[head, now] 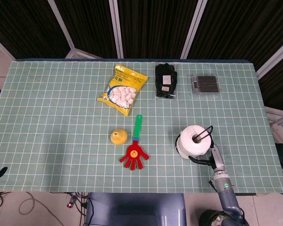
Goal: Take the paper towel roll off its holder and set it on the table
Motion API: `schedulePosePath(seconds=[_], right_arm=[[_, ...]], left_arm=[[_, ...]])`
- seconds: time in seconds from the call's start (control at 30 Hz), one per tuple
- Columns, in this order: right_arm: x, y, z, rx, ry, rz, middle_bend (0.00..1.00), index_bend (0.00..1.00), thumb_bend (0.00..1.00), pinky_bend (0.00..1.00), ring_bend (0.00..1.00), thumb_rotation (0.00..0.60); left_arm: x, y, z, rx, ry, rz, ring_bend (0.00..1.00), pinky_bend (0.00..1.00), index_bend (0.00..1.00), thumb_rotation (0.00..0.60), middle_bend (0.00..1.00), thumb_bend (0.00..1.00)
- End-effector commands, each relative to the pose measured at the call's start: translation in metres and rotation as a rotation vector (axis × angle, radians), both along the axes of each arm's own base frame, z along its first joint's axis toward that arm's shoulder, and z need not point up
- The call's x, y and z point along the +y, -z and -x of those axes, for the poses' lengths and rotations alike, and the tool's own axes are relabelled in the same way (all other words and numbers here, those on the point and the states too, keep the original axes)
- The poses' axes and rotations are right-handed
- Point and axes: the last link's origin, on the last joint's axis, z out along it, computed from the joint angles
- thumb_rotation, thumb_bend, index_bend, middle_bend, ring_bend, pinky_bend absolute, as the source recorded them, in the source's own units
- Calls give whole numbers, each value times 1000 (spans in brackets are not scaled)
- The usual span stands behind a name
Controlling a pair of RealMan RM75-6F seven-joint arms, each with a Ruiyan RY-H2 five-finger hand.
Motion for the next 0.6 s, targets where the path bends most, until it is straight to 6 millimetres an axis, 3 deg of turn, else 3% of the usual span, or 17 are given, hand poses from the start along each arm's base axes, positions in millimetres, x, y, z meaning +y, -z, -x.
schedulePosePath(seconds=[0.03, 0.6], right_arm=[[-2, 3, -1, -3, 4, -5, 0, 0, 0, 0, 0, 600], [-22, 14, -14, -16, 13, -5, 0, 0, 0, 0, 0, 600]], left_arm=[[0, 0, 0, 0, 0, 0, 0, 0, 133, 600, 0, 116], [0, -1, 0, 0, -3, -2, 0, 0, 134, 600, 0, 116]])
